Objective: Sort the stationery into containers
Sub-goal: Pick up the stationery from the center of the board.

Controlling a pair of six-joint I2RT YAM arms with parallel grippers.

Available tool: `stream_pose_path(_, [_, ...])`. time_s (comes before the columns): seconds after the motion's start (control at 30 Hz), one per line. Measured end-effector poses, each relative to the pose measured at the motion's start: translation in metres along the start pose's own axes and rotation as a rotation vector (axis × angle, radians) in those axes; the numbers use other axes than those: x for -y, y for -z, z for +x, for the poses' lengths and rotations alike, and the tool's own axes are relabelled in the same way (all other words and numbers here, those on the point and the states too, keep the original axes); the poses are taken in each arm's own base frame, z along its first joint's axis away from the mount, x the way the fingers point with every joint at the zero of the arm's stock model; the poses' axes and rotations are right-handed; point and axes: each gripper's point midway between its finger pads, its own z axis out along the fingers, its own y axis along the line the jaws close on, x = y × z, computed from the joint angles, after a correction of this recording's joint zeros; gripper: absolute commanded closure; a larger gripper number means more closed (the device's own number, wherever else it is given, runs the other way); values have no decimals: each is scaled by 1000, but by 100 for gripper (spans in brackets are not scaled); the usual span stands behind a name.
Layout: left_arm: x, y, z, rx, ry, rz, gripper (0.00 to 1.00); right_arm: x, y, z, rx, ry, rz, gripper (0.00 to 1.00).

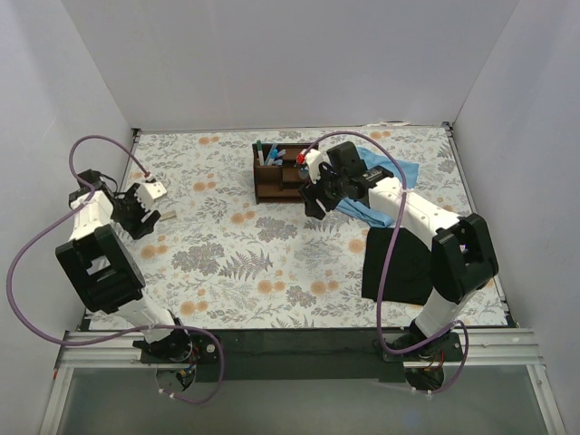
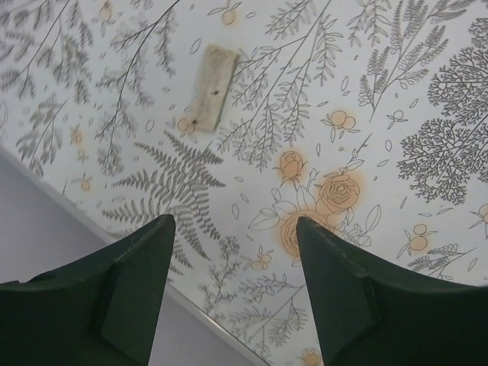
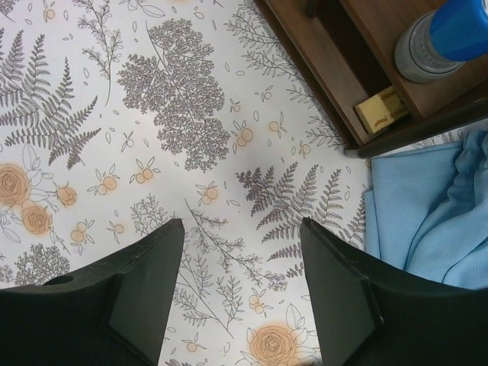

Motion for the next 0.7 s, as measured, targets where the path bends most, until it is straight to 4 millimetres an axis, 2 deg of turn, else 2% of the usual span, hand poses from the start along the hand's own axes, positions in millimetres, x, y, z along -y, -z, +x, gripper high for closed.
stream_pose_path(0.27, [3,-35,-2,70,-184,99,43,-1,0,8,4,14,-47,32])
stream_pose_path(0.47, [-2,-59,-1,75,-216,140,49,-6,0,9,28,22,-93,31])
stream_pose_path(0.7, [-10,-76,-5,80,-236,157,50,-7,0,3,54,29,-104,31])
